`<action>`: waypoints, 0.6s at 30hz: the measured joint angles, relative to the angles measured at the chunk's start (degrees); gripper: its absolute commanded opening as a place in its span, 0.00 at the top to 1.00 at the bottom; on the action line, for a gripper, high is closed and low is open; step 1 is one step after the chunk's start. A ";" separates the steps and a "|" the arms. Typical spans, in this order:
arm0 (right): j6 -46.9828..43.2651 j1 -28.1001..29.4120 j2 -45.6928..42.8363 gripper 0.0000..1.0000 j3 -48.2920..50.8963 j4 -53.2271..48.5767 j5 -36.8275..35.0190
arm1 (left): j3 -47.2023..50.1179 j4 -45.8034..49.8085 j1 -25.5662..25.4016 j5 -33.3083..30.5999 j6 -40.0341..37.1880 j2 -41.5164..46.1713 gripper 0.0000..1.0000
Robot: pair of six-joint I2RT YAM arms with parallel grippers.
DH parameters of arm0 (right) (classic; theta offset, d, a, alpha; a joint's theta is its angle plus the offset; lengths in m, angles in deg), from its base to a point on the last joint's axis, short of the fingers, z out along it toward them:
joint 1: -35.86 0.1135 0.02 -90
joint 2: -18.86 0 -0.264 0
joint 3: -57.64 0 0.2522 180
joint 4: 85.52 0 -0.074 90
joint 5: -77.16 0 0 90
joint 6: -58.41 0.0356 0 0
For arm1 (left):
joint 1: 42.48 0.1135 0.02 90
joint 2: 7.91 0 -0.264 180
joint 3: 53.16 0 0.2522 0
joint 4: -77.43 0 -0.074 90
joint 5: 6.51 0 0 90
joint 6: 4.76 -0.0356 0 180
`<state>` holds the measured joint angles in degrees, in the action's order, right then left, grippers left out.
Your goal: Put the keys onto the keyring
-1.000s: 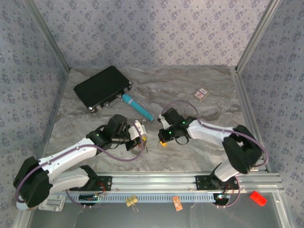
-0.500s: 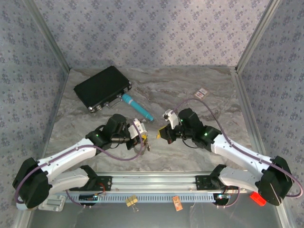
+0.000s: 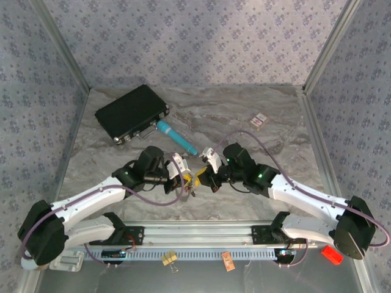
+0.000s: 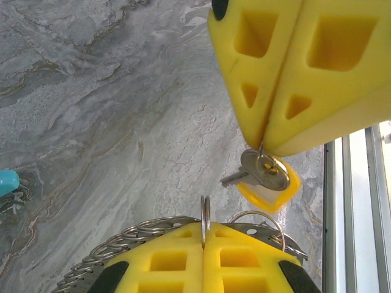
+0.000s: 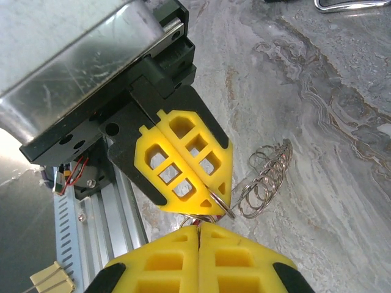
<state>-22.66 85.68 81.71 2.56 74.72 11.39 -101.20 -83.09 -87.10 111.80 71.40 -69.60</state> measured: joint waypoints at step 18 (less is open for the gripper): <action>-2.03 1.97 4.20 1.00 -1.27 0.55 -2.40 | 0.00 0.02 -0.02 0.85 -0.02 -0.31 1.00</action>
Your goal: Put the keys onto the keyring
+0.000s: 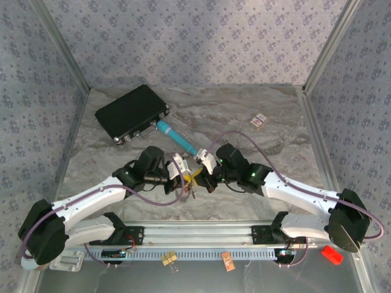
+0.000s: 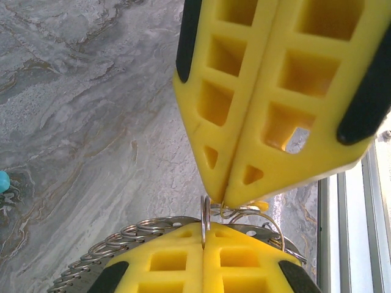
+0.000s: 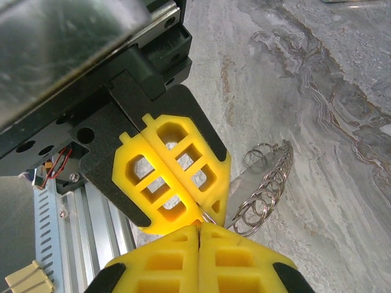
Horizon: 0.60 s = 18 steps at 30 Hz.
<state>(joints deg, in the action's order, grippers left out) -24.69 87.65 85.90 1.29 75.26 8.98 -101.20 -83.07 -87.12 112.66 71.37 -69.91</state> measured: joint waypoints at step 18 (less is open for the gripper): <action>-0.15 0.66 1.16 1.00 -0.11 1.51 -1.03 | 0.00 0.00 0.00 0.02 0.00 -0.04 1.00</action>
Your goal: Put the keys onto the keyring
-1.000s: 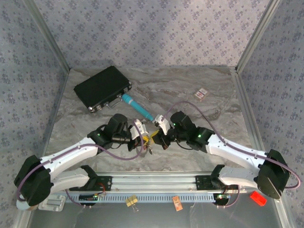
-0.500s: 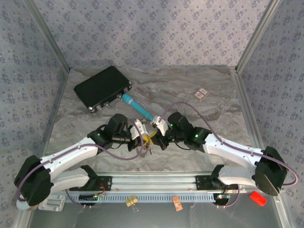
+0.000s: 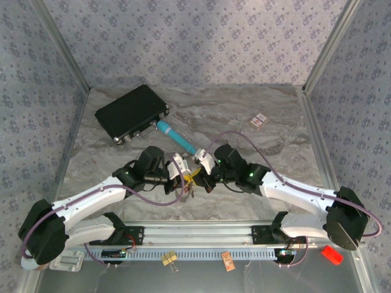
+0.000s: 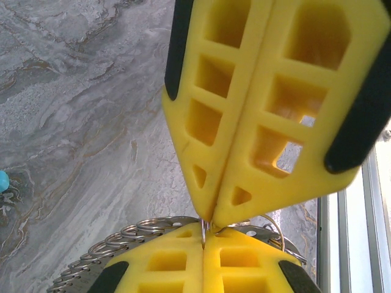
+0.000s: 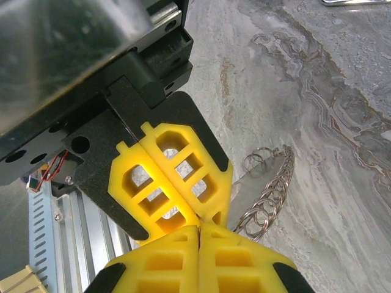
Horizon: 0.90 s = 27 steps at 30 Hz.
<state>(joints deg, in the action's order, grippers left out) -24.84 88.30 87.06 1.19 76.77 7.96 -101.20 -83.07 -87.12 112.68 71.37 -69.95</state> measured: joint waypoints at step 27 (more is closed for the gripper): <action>-2.36 0.81 0.07 1.00 -0.74 0.33 -2.78 | 0.00 0.04 0.17 -0.04 0.00 0.00 1.00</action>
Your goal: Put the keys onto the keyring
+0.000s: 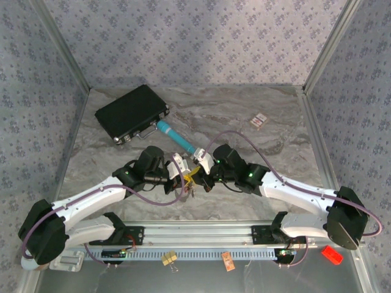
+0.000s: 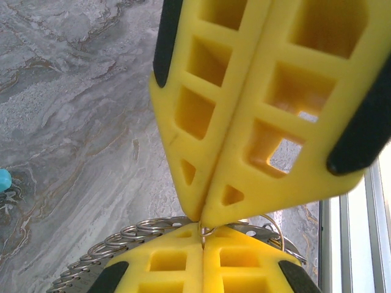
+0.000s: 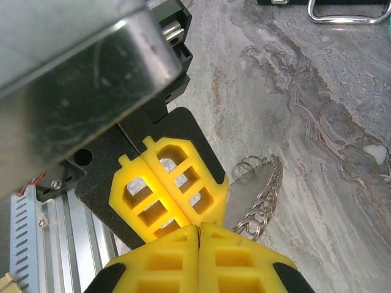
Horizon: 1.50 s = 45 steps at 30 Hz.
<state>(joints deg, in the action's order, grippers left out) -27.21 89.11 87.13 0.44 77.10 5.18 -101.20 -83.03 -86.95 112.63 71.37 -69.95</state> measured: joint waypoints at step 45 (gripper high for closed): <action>-12.57 1.55 -0.02 1.00 0.00 -1.49 -2.84 | 0.00 0.15 0.22 1.95 0.44 -0.76 1.00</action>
<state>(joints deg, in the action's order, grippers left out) -39.77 90.66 87.10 0.44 75.61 2.34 -101.20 -82.88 -86.73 114.58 71.81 -70.72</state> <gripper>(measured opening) 0.052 0.044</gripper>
